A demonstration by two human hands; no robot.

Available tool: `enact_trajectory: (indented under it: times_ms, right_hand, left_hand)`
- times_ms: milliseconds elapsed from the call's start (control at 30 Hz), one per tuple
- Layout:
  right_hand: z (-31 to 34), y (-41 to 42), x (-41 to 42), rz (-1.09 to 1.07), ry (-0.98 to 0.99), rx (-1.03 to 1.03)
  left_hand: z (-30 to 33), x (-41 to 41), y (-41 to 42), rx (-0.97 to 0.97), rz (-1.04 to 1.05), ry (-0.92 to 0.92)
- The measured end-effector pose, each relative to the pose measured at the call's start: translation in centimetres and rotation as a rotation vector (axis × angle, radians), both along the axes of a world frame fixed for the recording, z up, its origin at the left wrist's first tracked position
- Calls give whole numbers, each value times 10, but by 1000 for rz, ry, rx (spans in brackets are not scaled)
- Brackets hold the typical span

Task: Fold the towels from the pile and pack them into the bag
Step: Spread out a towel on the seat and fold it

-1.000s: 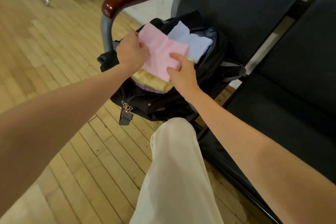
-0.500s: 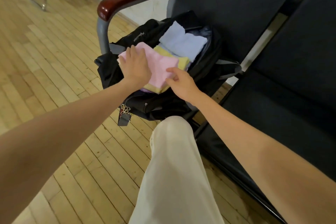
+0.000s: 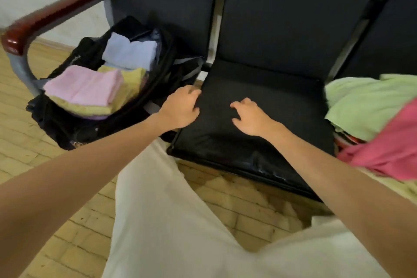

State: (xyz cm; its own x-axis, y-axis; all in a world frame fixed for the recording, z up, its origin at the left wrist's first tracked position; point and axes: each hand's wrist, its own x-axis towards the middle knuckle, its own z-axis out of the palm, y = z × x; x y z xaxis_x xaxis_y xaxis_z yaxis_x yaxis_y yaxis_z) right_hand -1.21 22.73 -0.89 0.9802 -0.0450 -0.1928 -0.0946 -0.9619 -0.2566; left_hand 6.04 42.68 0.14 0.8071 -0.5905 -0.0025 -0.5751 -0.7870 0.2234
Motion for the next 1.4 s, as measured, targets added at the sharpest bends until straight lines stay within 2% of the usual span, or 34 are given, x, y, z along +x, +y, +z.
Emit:
enact_trajectory:
  times_ms: [200, 367, 600, 733, 967, 1133, 1233, 1400]
  right_hand:
    - [-11, -130, -97, -345, -36, -23]
    - [-24, -209, -172, -655, -157, 37]
    - [-21, -293, -219, -801, -450, -48]
    - [-21, -331, -213, -753, -493, -103]
    - [-30, -382, -200, -705, -482, -141]
    - [-30, -404, -189, -644, -420, -16]
    - [-28, -405, -185, -650, -397, 133]
    - [-19, -390, -191, -692, -458, 188]
  left_hand:
    - [-9, -55, -121, 74, -220, 63]
    - [-15, -83, -208, 157, -442, 125]
    - [-17, -122, -335, 69, -591, 277]
    - [-21, -141, -396, 17, -533, 449]
    - [-37, -159, -472, -266, -176, 859]
    - [-48, -168, -496, -460, -9, 999]
    - [-45, -159, -495, -585, 16, 934]
    - [-18, -132, -470, -716, -196, 685]
